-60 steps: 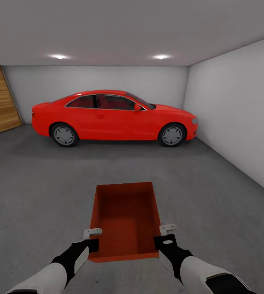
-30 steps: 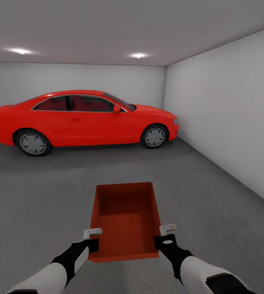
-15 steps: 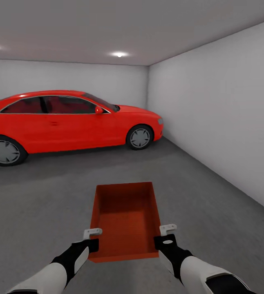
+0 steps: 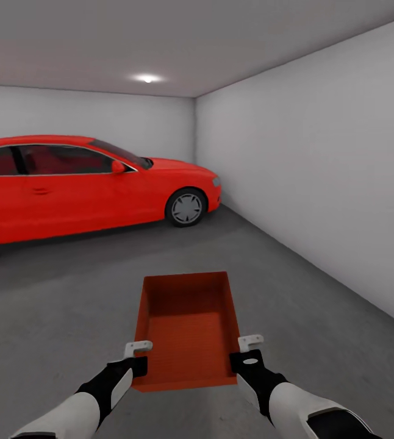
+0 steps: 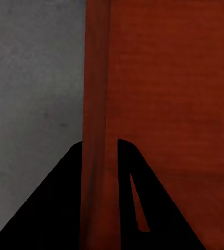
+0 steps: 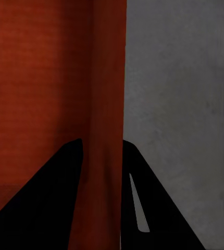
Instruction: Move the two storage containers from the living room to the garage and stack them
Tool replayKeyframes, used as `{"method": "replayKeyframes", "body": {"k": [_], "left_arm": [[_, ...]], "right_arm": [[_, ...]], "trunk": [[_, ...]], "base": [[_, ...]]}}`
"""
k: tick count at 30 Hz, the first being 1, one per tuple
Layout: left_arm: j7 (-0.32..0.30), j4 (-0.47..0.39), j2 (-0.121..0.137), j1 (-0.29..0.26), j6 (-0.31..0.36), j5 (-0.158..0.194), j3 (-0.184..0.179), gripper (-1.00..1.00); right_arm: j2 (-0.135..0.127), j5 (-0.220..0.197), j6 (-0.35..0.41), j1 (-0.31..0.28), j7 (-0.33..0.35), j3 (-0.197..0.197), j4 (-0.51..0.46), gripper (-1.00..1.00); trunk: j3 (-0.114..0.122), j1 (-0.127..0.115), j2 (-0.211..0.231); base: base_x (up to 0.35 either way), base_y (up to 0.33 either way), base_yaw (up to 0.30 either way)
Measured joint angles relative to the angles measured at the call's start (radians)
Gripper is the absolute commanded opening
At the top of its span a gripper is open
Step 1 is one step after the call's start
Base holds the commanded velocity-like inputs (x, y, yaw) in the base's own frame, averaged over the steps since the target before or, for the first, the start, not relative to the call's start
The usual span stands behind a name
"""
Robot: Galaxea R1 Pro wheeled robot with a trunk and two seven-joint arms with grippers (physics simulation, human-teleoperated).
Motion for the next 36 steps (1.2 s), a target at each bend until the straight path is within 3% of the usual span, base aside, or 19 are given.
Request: {"method": "replayKeyframes", "body": {"k": [36], "left_arm": [[0.000, 0.000, 0.000, 0.000, 0.000, 0.000, 0.000, -1.00]], "right_arm": [[0.000, 0.000, 0.000, 0.000, 0.000, 0.000, 0.000, -1.00]], "trunk": [[0.000, 0.000, 0.000]], "base": [[0.322, 0.000, -0.242]]}}
